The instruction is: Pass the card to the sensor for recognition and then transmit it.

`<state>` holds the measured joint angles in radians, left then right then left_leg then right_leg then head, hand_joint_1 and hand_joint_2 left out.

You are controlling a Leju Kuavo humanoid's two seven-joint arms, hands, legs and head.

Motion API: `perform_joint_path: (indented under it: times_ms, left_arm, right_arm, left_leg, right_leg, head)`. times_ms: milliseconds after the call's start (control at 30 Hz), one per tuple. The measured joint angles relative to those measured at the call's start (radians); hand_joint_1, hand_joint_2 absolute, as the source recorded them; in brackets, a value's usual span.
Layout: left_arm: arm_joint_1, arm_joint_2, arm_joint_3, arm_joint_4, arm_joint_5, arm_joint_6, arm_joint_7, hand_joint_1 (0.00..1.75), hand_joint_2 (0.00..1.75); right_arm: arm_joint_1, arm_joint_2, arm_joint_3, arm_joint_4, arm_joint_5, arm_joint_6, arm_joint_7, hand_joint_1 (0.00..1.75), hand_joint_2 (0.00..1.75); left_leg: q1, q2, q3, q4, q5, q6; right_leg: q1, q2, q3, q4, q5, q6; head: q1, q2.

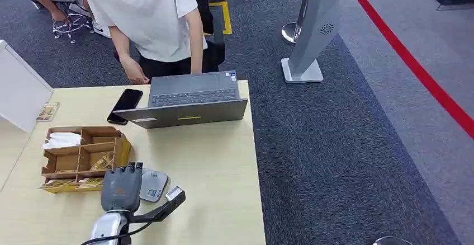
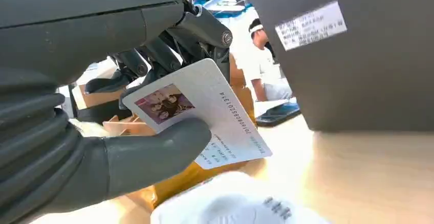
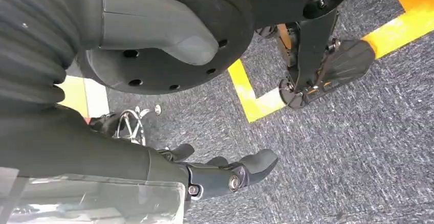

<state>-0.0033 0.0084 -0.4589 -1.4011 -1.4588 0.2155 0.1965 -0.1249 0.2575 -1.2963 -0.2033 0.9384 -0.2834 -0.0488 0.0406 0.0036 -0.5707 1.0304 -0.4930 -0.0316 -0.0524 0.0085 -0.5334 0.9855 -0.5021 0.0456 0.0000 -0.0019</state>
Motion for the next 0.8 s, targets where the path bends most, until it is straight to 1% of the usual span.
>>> perform_joint_path:
  times_ms: [33, 67, 100, 133, 267, 367, 567, 700, 767, 800]
  left_arm:
    - [-0.002, 0.002, 0.0, 0.007, -0.003, -0.034, 0.007, 1.75, 1.75]
    - [-0.002, 0.008, 0.0, 0.018, -0.006, -0.083, 0.016, 1.75, 1.75]
    - [-0.003, 0.017, -0.001, 0.029, -0.005, -0.108, 0.021, 1.75, 1.75]
    - [-0.007, 0.027, -0.003, 0.044, 0.0, -0.116, 0.021, 1.75, 1.75]
    - [-0.017, 0.056, -0.005, 0.091, 0.015, -0.11, 0.016, 1.75, 1.75]
    - [-0.03, 0.069, -0.008, 0.11, 0.021, -0.115, 0.015, 1.75, 1.75]
    - [-0.037, 0.106, -0.022, 0.116, 0.042, -0.13, 0.01, 1.75, 1.75]
    - [-0.037, 0.118, -0.024, 0.116, 0.043, -0.131, 0.01, 1.75, 1.75]
    - [-0.038, 0.122, -0.025, 0.116, 0.047, -0.119, 0.006, 1.75, 1.75]
    - [-0.038, 0.122, -0.025, 0.113, 0.048, -0.092, 0.0, 1.75, 1.75]
  right_arm:
    - [0.0, 0.0, 0.0, 0.0, 0.002, -0.001, 0.002, 0.0, 1.75]
    - [0.0, 0.0, 0.0, 0.0, 0.002, -0.003, 0.003, 0.0, 1.75]
    - [0.0, 0.0, 0.0, 0.0, 0.003, -0.003, 0.005, 0.0, 1.75]
    - [0.001, 0.0, 0.0, 0.0, 0.006, -0.005, 0.008, 0.0, 1.75]
    - [0.001, 0.0, 0.0, 0.0, 0.013, -0.01, 0.016, 0.0, 1.75]
    - [0.0, 0.001, 0.0, 0.0, 0.014, -0.016, 0.016, 0.0, 1.75]
    - [0.0, 0.001, 0.0, 0.0, 0.012, -0.021, 0.016, 0.0, 1.75]
    - [0.0, 0.002, 0.0, 0.0, 0.012, -0.021, 0.016, 0.0, 1.75]
    - [0.0, 0.002, 0.0, 0.0, 0.013, -0.014, 0.016, 0.0, 1.75]
    - [0.001, 0.002, 0.0, 0.0, 0.012, -0.007, 0.014, 0.0, 1.75]
  left_leg:
    - [0.0, 0.0, 0.0, 0.0, 0.0, 0.0]
    - [0.0, 0.0, 0.0, 0.0, 0.0, 0.0]
    - [0.0, 0.0, 0.0, 0.0, 0.0, 0.0]
    - [0.0, 0.0, 0.0, 0.0, 0.0, 0.0]
    - [0.0, -0.001, 0.0, 0.0, 0.0, 0.0]
    - [0.0, -0.002, 0.002, -0.001, 0.0, 0.0]
    - [0.0, -0.002, 0.004, -0.001, 0.0, 0.0]
    - [0.0, -0.002, 0.005, -0.001, 0.001, 0.001]
    - [0.0, -0.002, 0.006, -0.001, 0.001, 0.001]
    - [0.0, -0.002, 0.006, -0.001, 0.001, 0.0]
  right_leg:
    - [0.0, 0.0, 0.0, 0.0, 0.0, 0.0]
    - [0.0, 0.0, 0.0, 0.0, 0.0, 0.0]
    - [0.0, 0.0, 0.0, 0.0, 0.0, 0.0]
    - [0.0, 0.0, 0.0, 0.0, 0.0, 0.0]
    - [0.0, -0.001, 0.001, 0.0, 0.0, 0.0]
    - [0.0, -0.002, 0.004, 0.0, 0.0, 0.0]
    - [0.0, -0.002, 0.006, 0.0, 0.0, 0.0]
    - [0.0, -0.003, 0.007, 0.0, 0.0, 0.0]
    - [0.0, -0.003, 0.007, 0.0, 0.0, 0.0]
    - [0.0, -0.002, 0.007, 0.0, 0.0, 0.0]
  head:
    - [0.0, 0.0]
    - [0.0, 0.0]
    - [0.0, 0.0]
    - [0.0, 0.0]
    - [0.0, 0.0]
    - [0.0, 0.0]
    - [0.0, 0.0]
    - [0.0, 0.0]
    - [0.0, 0.0]
    - [0.0, 0.0]
